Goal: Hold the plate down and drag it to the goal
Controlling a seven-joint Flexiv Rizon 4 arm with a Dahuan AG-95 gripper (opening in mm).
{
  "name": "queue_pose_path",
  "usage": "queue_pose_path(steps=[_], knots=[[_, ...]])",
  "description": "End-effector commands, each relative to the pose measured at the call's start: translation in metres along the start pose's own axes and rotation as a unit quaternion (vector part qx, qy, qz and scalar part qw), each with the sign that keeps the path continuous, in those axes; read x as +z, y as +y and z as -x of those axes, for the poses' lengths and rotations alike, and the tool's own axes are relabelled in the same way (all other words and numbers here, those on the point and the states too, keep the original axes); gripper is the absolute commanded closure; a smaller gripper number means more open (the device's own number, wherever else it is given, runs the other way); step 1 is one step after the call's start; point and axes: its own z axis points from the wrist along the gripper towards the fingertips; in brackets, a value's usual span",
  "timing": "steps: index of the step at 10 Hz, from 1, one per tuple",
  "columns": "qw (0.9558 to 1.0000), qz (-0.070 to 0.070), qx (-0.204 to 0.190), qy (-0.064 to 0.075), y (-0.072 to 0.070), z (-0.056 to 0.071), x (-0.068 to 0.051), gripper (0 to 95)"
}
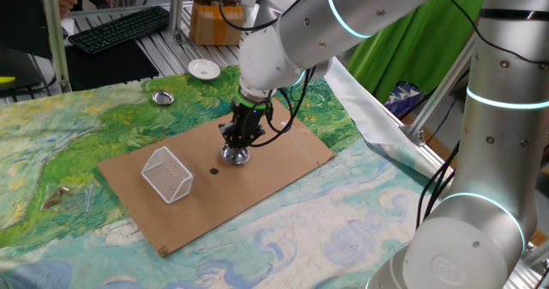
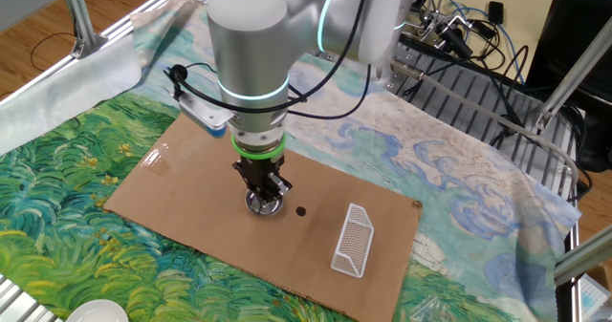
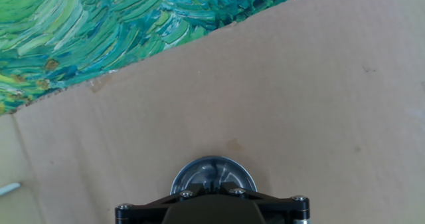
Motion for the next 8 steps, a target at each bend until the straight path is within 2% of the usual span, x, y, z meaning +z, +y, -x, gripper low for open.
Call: queue_pose_path(steps=[1, 4, 8], knots=[[1.0000, 0.000, 0.005, -0.002, 0.005, -0.001, 0.002, 95.0], [0.9998, 0.001, 0.019, 0.000, 0.018, -0.006, -0.002, 95.0], [0.9994, 0.002, 0.033, -0.002, 0.032, -0.011, 0.002, 95.0]])
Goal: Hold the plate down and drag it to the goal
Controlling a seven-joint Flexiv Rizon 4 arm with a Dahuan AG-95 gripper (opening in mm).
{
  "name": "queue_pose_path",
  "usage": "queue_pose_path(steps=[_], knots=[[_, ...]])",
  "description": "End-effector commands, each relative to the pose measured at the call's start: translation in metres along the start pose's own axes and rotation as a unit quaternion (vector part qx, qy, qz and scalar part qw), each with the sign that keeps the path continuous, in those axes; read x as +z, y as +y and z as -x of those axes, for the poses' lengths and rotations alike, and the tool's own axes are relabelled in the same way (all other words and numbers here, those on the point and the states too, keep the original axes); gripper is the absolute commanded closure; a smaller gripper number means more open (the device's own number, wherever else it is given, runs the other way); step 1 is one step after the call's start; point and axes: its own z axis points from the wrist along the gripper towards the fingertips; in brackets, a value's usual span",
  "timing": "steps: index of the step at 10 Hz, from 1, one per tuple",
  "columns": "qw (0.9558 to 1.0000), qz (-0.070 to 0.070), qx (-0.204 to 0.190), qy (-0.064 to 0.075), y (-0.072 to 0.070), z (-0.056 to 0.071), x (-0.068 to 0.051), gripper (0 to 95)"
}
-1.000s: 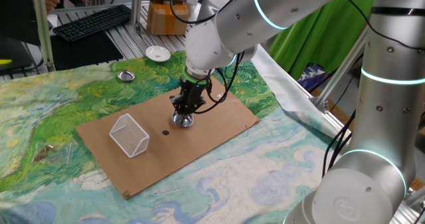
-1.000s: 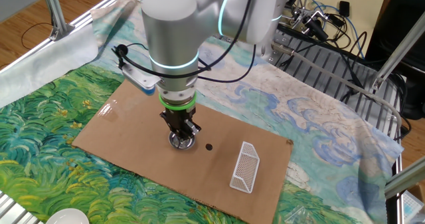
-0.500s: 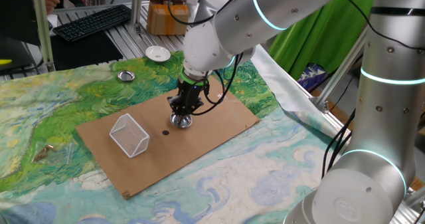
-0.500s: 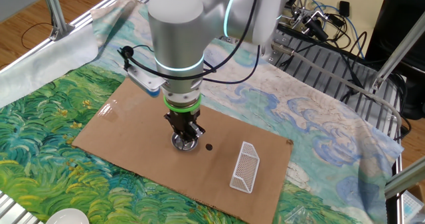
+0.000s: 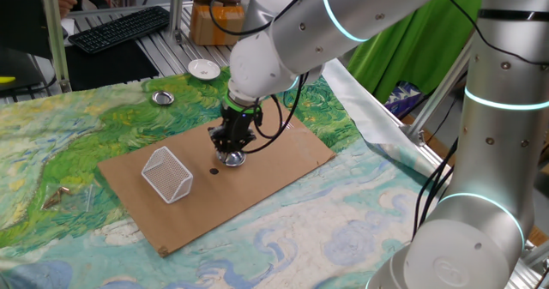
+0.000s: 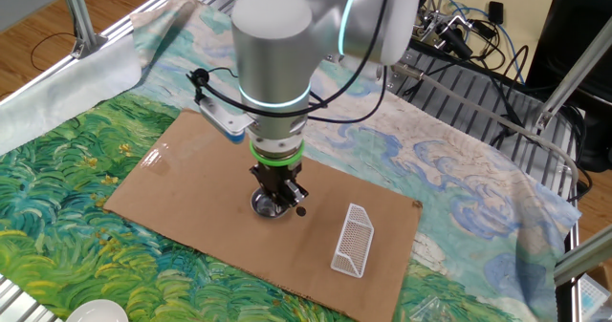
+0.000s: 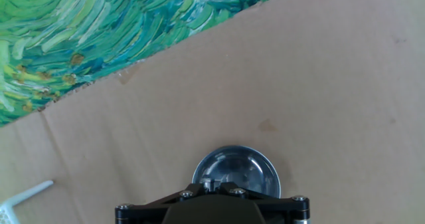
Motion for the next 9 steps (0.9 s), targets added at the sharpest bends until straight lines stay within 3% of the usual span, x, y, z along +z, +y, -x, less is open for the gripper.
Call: queue_pose_path(steps=[1, 9], knots=[[1.0000, 0.001, 0.005, 0.000, 0.005, -0.002, 0.001, 95.0], [0.9994, 0.008, 0.034, 0.001, 0.029, -0.016, 0.005, 95.0]])
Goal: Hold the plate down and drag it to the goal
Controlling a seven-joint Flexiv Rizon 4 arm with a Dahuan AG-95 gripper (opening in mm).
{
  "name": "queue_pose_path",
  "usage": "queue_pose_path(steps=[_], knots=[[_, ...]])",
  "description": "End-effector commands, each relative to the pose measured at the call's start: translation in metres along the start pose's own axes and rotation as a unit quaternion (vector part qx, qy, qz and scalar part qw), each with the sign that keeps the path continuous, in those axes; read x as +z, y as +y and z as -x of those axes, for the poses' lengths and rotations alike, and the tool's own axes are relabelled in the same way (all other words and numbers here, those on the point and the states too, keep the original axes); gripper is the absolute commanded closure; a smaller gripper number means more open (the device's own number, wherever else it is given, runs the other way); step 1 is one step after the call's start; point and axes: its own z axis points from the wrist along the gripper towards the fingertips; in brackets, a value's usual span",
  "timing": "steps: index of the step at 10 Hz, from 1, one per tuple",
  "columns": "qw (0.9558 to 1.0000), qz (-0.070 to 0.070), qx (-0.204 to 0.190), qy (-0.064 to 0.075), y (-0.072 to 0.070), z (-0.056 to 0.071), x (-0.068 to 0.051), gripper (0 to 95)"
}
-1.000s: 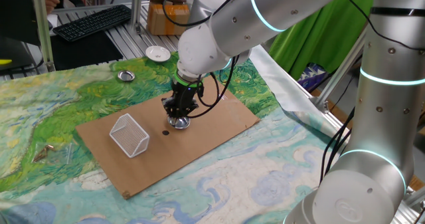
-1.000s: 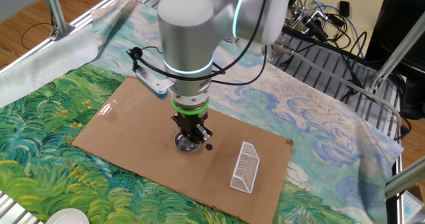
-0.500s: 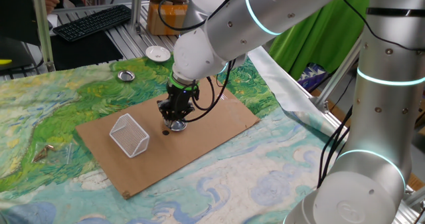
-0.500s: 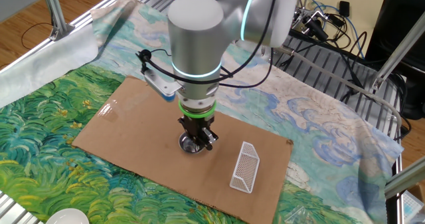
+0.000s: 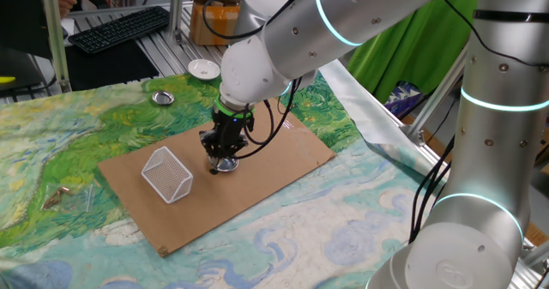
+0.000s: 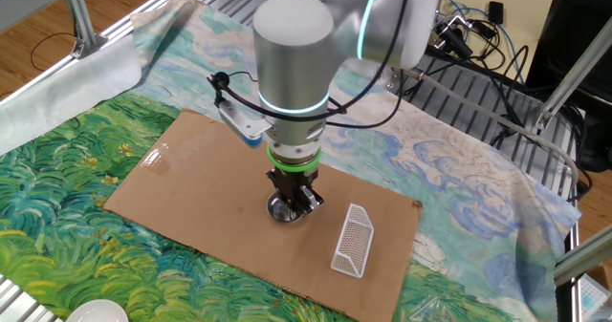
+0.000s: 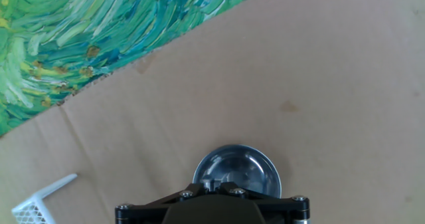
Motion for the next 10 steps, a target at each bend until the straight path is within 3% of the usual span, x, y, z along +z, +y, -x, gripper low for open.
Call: queue_pose_path(steps=[1, 10], knots=[[1.0000, 0.001, 0.003, 0.002, 0.002, -0.003, -0.001, 95.0], [0.9993, 0.012, 0.034, 0.004, 0.027, -0.022, 0.002, 95.0]])
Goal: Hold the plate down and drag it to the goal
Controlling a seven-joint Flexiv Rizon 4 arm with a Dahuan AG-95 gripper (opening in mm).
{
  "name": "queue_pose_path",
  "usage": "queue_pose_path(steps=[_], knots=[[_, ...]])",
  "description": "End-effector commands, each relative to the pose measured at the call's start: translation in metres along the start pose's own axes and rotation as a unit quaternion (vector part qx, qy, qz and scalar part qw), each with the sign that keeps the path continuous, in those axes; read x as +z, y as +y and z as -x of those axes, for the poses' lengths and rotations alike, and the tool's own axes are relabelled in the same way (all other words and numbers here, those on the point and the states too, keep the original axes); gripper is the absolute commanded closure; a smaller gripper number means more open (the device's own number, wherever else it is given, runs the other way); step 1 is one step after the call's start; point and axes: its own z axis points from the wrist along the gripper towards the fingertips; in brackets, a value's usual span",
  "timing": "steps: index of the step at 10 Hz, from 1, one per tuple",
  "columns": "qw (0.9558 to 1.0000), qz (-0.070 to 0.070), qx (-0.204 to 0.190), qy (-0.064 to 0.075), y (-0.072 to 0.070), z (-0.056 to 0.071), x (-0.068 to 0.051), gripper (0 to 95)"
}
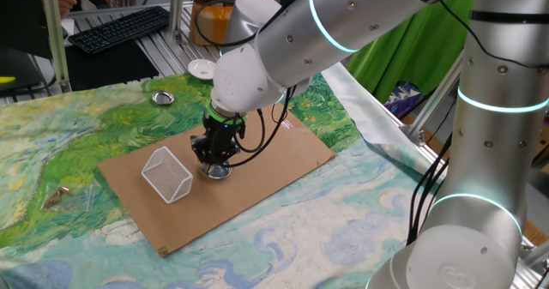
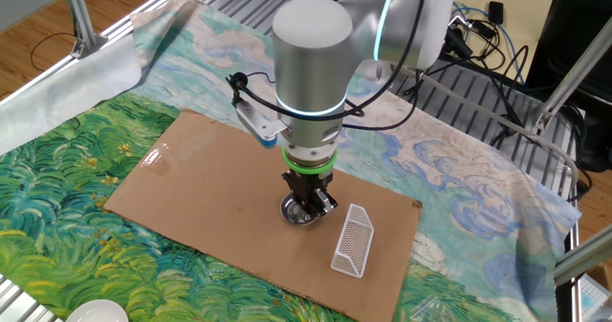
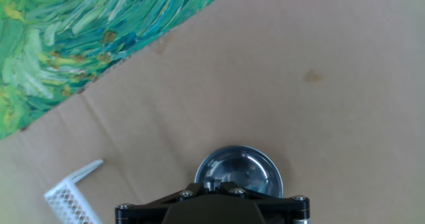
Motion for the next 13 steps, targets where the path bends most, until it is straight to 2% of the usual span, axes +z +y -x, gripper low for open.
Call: queue_pose_path(steps=[1, 4, 8, 13], knots=[[1.0000, -0.002, 0.004, -0.005, 0.002, -0.002, 0.004, 95.0], [0.9999, -0.002, 0.016, -0.003, 0.011, -0.010, -0.001, 95.0], [0.9998, 0.000, 0.019, -0.004, 0.013, -0.013, 0.003, 95.0], [0.9996, 0.010, 0.027, 0.000, 0.015, -0.015, 0.006, 95.0]])
